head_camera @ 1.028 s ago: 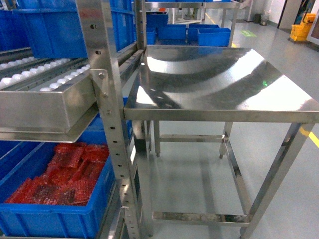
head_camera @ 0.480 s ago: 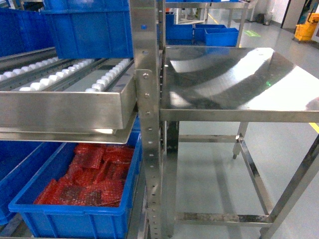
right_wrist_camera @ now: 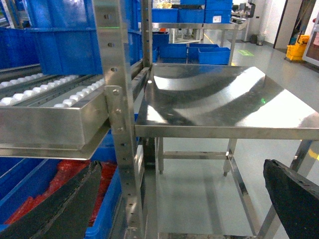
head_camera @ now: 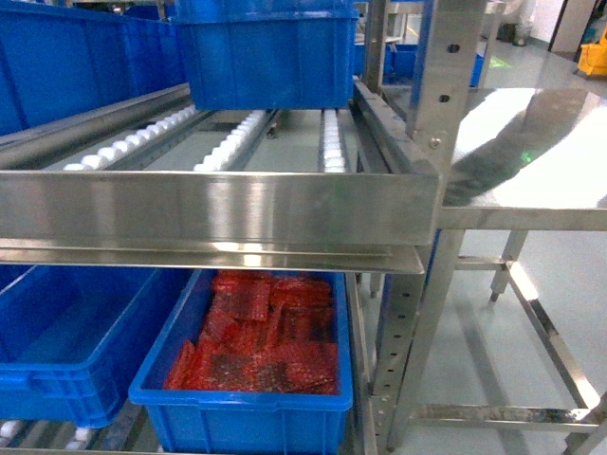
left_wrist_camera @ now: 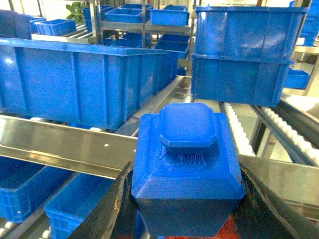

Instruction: Pick blue part to blue bin on bottom shelf

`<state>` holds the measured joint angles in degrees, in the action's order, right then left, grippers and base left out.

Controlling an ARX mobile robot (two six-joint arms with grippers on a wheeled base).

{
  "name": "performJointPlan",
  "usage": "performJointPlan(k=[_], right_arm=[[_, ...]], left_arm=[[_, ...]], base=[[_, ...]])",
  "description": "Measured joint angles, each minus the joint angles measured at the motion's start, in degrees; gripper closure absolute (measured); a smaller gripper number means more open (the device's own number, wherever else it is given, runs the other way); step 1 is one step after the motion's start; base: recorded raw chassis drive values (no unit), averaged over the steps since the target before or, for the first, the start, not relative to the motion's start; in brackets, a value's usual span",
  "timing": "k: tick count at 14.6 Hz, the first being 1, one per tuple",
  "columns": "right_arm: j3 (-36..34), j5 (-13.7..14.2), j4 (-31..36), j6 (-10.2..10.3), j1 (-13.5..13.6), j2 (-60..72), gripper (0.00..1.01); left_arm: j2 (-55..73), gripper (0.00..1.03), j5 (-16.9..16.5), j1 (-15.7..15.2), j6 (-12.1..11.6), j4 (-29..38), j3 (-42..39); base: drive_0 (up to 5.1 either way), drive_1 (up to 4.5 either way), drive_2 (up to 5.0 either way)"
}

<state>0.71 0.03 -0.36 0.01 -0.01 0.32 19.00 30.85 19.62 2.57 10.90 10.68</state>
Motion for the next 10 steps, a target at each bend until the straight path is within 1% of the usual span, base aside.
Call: performJointPlan(k=[10], right_arm=[[0.00,-0.02,0.09,0.00,0.00,0.00,0.03]], left_arm=[[0.00,0.59,0.04,-0.07,0.00,0.07,0.00]], base=[[-4.6,2.26,2.3]])
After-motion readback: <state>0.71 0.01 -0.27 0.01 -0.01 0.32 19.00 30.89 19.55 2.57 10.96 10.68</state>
